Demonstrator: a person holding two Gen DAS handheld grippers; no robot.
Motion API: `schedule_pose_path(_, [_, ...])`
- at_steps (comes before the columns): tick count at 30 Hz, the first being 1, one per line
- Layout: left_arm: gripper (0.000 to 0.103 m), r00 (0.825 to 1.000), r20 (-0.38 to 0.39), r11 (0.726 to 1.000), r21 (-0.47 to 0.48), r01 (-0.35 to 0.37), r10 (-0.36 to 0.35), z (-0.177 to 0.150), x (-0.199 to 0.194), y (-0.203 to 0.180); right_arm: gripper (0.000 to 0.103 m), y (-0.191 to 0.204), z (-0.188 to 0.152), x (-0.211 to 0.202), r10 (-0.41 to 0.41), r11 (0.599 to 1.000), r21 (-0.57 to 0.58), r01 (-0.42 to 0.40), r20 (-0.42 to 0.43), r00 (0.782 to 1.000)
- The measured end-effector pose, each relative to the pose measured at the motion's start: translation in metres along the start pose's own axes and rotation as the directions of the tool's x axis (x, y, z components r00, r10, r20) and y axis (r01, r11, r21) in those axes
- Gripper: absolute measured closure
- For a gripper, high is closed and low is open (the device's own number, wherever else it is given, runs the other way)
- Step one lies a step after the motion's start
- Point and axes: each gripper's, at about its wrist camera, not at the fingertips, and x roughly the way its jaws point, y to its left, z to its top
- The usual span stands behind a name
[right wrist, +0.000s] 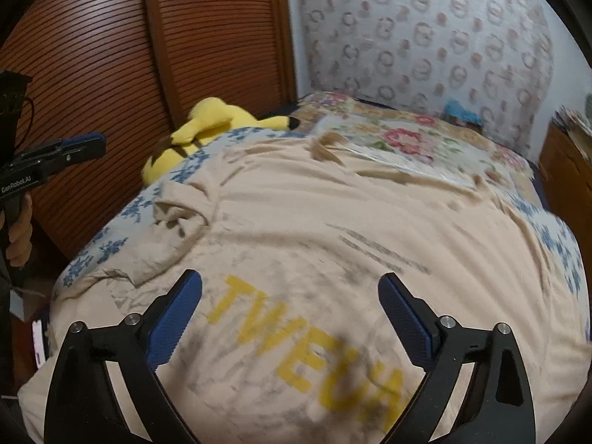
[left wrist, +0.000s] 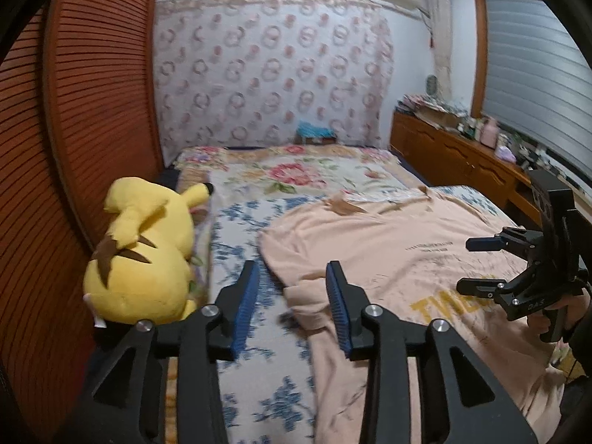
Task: Fold small clothes
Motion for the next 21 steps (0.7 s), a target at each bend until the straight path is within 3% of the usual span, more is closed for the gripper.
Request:
schedule_pose_path(2, [0.06, 1.0, 0.024, 1.0, -0.005, -0.019, 0.019, -0.003, -0.005, 0.007, 0.012, 0.011, 0.008, 0.009, 0.02, 0.999, -0.031, -0.02, -0.004, 1.0])
schedule_pose_path(4, [0.047, 0.999, 0.046, 1.0, -0.016, -0.025, 0.026, -0.007, -0.012, 0.012, 0.015, 0.022, 0.016, 0.019, 0.043, 0.997, -0.057, -0.043, -0.01, 0.999])
schedule_pose_path(8, [0.043, 0.997, 0.064, 0.999, -0.014, -0.031, 0.032, -0.012, -0.023, 0.019, 0.021, 0.048, 0.031, 0.044, 0.093, 0.989, -0.11, -0.097, -0.04, 0.995])
schedule_pose_path(13, [0.023, 0.997, 0.067, 0.999, -0.03, -0.042, 0.044, -0.021, -0.027, 0.027, 0.026, 0.079, 0.046, 0.07, 0.126, 0.975, -0.175, -0.137, -0.07, 0.99])
schedule_pose_path(21, [0.023, 0.997, 0.056, 0.996, -0.068, -0.052, 0.056, -0.036, -0.027, 0.039, 0.031, 0.119, 0.055, 0.113, 0.136, 0.955, -0.246, -0.166, -0.135, 0.982])
